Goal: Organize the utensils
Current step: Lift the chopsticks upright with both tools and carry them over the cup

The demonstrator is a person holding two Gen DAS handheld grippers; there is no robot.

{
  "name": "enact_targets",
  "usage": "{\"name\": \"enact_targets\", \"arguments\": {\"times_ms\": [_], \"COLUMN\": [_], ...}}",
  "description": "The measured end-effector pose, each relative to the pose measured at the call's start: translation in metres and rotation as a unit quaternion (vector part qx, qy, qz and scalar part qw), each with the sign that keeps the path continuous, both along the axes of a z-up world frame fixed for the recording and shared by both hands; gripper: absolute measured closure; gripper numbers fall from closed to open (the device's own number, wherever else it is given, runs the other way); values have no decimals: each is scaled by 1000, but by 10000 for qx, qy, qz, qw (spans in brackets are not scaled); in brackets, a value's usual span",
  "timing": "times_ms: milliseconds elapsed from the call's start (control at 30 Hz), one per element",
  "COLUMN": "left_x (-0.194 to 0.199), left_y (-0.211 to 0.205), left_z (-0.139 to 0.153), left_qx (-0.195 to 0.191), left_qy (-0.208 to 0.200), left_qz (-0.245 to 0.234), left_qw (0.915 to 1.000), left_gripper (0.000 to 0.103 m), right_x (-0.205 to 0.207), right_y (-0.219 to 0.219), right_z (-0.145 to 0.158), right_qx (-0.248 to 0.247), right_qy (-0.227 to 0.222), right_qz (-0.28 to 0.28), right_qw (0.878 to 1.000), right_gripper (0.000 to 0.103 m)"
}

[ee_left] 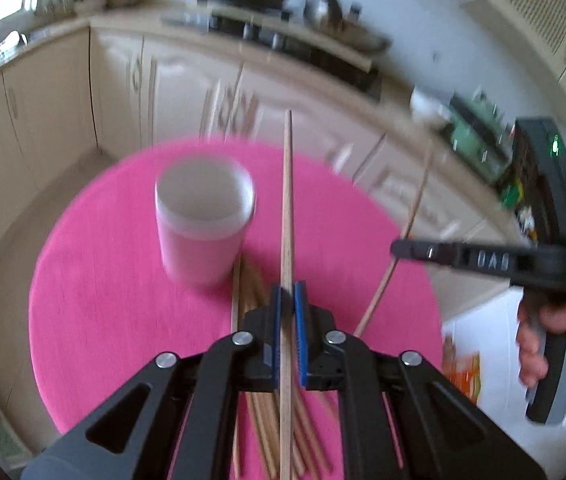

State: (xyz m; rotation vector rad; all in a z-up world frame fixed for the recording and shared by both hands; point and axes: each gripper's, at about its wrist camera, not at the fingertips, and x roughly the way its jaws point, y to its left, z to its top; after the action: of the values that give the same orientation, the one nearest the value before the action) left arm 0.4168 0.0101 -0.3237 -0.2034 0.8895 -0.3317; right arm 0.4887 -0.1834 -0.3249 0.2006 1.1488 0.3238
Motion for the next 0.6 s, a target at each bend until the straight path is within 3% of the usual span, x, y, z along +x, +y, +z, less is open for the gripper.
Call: {"name": "enact_targets", "arguments": {"times_ms": [267, 600], "left_x": [34, 64], "left_y": [9, 34], "left_z": [49, 68], "left_qx": [-280, -488], "left_qy": [-1077, -1680], "left_qz": [539, 1226], "left_qw": [9923, 9769], "left_gripper": [96, 97], "right_x": [22, 35], "right_y": [13, 22], "right_z": [42, 87], "right_qx": [328, 505], "right_qy": [-398, -787], "right_qz": [326, 678], "right_qw": [9981, 9933], "right_gripper": [97, 97]}}
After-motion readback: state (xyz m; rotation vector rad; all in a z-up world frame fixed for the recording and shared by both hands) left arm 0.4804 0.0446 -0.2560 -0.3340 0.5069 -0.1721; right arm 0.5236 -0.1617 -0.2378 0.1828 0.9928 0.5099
